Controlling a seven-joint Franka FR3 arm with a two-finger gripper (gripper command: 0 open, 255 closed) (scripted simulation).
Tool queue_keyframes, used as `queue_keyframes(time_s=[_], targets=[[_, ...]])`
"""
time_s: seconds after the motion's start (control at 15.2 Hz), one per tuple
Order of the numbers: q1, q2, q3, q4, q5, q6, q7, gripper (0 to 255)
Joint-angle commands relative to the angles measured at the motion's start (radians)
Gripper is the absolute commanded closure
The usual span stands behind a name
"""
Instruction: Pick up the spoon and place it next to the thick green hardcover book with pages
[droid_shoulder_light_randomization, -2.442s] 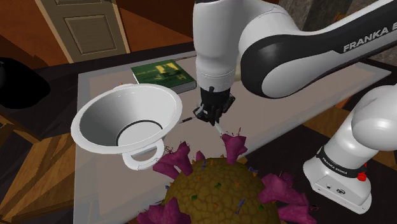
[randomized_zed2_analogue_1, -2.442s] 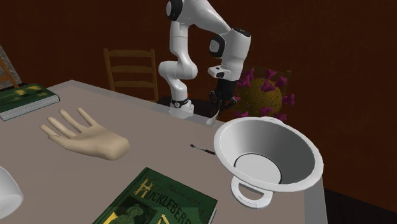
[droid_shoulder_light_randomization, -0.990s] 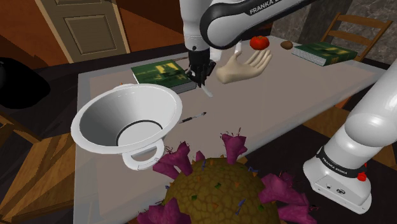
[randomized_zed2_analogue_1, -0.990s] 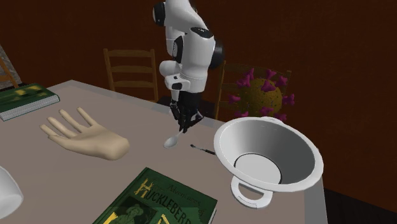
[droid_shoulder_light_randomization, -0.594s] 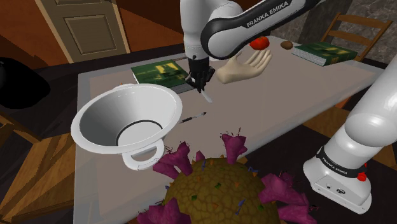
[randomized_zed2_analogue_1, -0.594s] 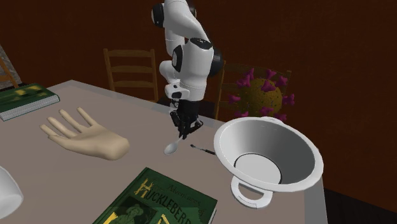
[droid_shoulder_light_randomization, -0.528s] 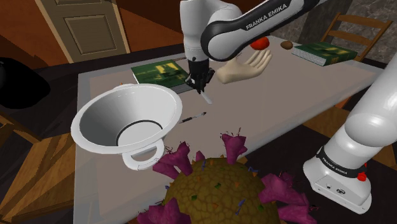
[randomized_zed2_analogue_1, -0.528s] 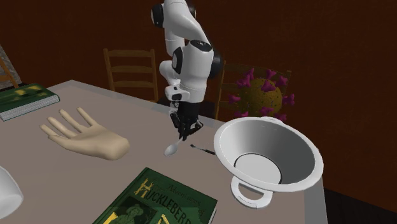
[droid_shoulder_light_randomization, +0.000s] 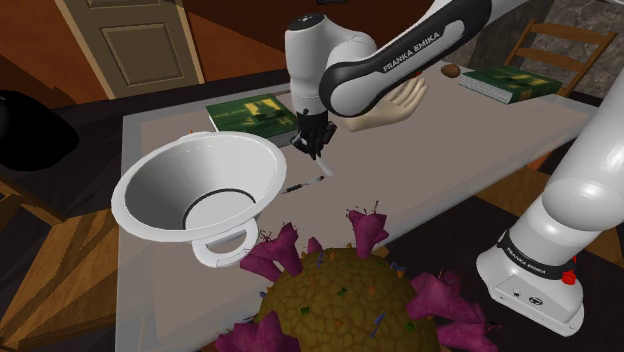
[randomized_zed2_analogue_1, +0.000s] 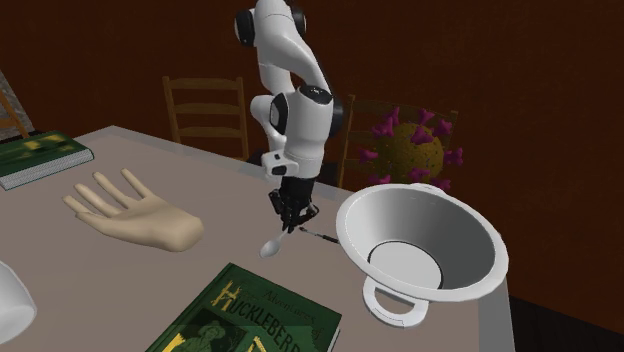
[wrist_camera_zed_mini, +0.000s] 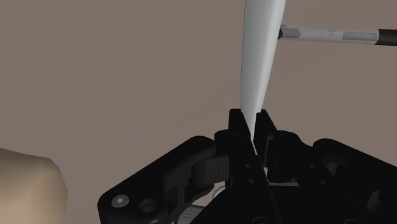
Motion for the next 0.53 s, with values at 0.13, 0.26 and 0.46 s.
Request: queue_keyframes(time_s=[0.13,0.26,0.46], targets=[[0.005,0.035,-0.006,-0.02,-0.036,0.043,0.032,255],[0.007,0.046,-0.009,-0.025,-0.048,0.056,0.042,255],[0.007,0.046,-0.009,-0.025,-0.048,0.056,0.042,255]])
